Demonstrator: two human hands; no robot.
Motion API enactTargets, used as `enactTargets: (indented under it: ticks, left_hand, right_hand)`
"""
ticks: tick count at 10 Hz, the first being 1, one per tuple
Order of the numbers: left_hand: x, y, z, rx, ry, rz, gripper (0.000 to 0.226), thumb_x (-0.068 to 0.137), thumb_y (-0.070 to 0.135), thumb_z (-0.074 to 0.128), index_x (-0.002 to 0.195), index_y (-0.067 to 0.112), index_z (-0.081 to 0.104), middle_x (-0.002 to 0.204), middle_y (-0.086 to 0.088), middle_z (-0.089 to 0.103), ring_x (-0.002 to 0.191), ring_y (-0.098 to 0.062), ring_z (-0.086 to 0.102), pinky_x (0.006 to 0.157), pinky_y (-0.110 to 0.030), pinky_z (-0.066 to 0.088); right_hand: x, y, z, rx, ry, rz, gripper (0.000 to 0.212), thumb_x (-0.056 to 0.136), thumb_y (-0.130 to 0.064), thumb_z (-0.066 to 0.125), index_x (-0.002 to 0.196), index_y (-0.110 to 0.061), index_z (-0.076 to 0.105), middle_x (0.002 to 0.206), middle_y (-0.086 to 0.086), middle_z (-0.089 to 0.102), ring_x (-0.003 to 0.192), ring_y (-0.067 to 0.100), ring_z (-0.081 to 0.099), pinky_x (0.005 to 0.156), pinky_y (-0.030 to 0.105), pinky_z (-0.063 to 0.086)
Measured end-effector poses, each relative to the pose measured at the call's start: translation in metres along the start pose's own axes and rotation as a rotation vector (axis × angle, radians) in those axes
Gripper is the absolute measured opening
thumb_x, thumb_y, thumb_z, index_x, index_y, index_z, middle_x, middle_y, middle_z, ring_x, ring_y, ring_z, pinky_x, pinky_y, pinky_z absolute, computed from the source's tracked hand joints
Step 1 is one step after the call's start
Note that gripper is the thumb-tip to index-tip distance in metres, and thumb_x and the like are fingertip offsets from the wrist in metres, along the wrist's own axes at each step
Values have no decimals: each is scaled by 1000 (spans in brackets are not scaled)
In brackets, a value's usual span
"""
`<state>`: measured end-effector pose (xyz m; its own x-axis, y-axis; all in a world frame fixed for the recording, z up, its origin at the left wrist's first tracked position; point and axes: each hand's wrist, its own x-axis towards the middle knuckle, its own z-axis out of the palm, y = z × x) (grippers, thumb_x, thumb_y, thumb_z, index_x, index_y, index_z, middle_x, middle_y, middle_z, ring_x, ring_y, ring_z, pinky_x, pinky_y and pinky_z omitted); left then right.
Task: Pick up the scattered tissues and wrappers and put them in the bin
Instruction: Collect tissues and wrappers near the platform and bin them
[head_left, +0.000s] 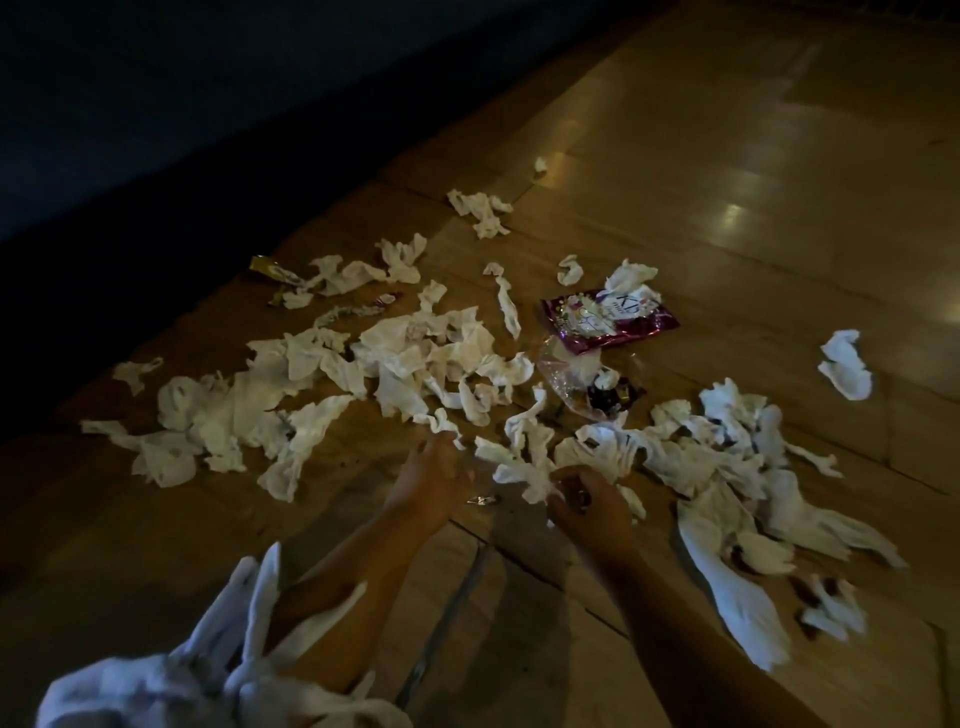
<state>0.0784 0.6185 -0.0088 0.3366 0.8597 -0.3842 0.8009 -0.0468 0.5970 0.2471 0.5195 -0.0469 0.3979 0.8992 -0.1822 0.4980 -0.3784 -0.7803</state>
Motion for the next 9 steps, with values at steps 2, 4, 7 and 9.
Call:
enactTargets:
  ticks: [2, 4, 7, 9]
  left_hand:
    - [32, 14, 40, 315, -185, 301, 81, 88, 16, 58, 149, 29, 6, 159, 1, 1, 146, -28, 6, 116, -46, 22]
    - [25, 10, 66, 429, -280, 157, 52, 96, 29, 44, 144, 22, 28, 152, -8, 27, 140, -31, 24, 113, -43, 29]
    - [14, -1, 59, 121, -132, -217, 10, 85, 11, 57, 89, 3, 61, 108, -15, 56, 87, -25, 57, 82, -31, 44]
    - [2, -1, 57, 60, 53, 7, 46, 80, 4, 62, 124, 7, 52, 121, -14, 58, 108, -29, 57, 86, -30, 45]
  right_hand:
    - [13, 29, -27, -232, -103, -12, 20, 85, -32, 60, 91, -15, 70, 80, -7, 59, 79, 9, 56, 64, 15, 37]
    - [35, 42, -38, -436, 58, -91, 24, 79, -29, 60, 89, -11, 73, 139, 6, 47, 125, 22, 47, 90, 26, 41]
    - [33, 38, -26, -440, -178, -68, 27, 89, -17, 57, 115, -16, 61, 115, 2, 60, 106, 17, 57, 94, 28, 44]
    - [23, 48, -73, -94, 454, 165, 66, 76, -6, 71, 135, -13, 42, 138, 9, 40, 123, 22, 44, 88, 25, 42]
